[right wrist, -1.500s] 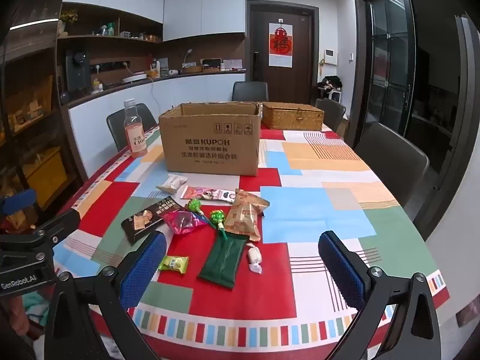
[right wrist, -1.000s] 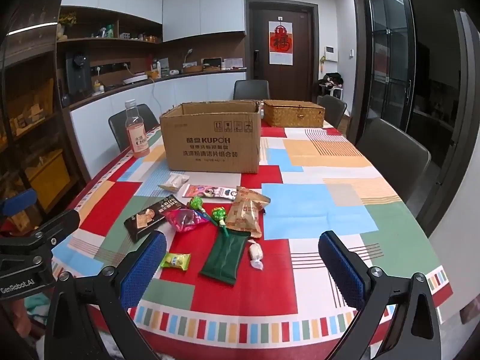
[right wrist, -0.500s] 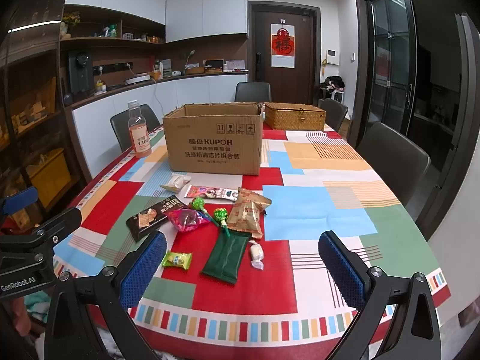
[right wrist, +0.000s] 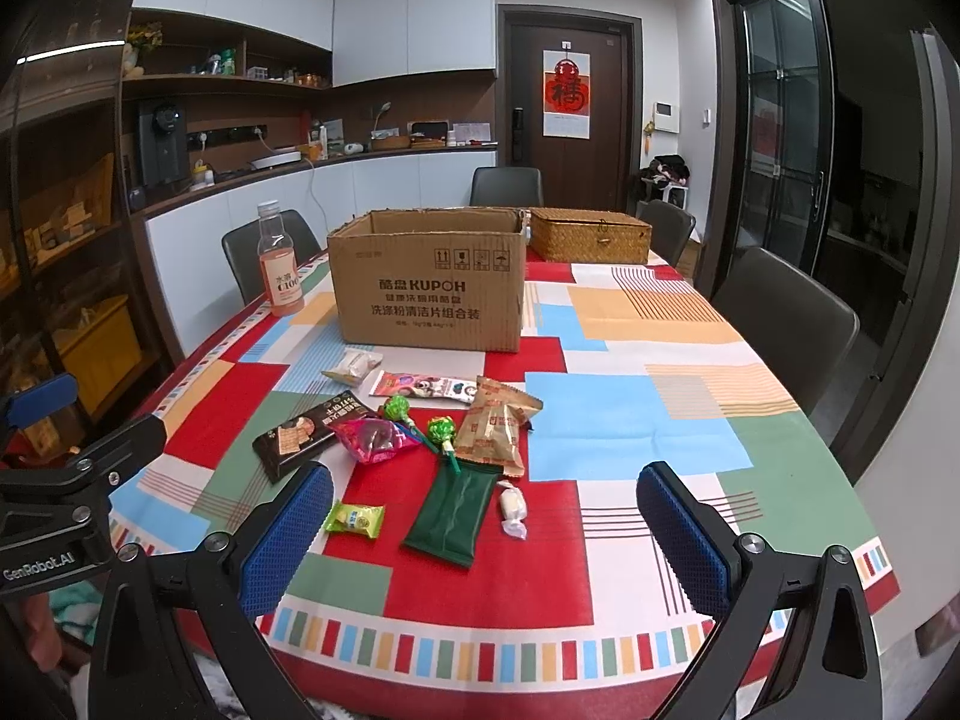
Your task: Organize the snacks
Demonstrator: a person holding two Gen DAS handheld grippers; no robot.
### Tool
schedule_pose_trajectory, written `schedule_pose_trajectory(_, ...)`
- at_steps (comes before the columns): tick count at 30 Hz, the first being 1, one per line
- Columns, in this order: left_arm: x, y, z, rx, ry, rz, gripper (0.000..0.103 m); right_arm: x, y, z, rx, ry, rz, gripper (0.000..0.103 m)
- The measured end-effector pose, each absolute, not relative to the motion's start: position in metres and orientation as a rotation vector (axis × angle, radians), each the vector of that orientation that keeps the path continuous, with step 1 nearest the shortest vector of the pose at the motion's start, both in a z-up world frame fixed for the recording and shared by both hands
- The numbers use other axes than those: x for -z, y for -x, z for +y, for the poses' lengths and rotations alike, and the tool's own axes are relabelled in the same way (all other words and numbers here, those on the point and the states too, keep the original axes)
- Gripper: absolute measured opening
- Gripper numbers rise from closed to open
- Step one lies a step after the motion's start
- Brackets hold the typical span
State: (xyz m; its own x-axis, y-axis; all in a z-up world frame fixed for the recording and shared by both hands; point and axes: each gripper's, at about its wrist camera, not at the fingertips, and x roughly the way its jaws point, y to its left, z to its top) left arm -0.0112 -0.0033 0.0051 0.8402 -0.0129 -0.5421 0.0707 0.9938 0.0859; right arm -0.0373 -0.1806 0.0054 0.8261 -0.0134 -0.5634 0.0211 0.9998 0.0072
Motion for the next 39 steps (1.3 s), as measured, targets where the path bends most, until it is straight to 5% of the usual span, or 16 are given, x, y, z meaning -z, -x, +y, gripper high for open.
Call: schedule_pose_trajectory(39, -0.0026, 0.014, -0.0044, 0.05, -0.103, 0.578, 0.103, -0.0056, 0.0389, -0.1806, 0.014, -0.01, 0.597, 0.102)
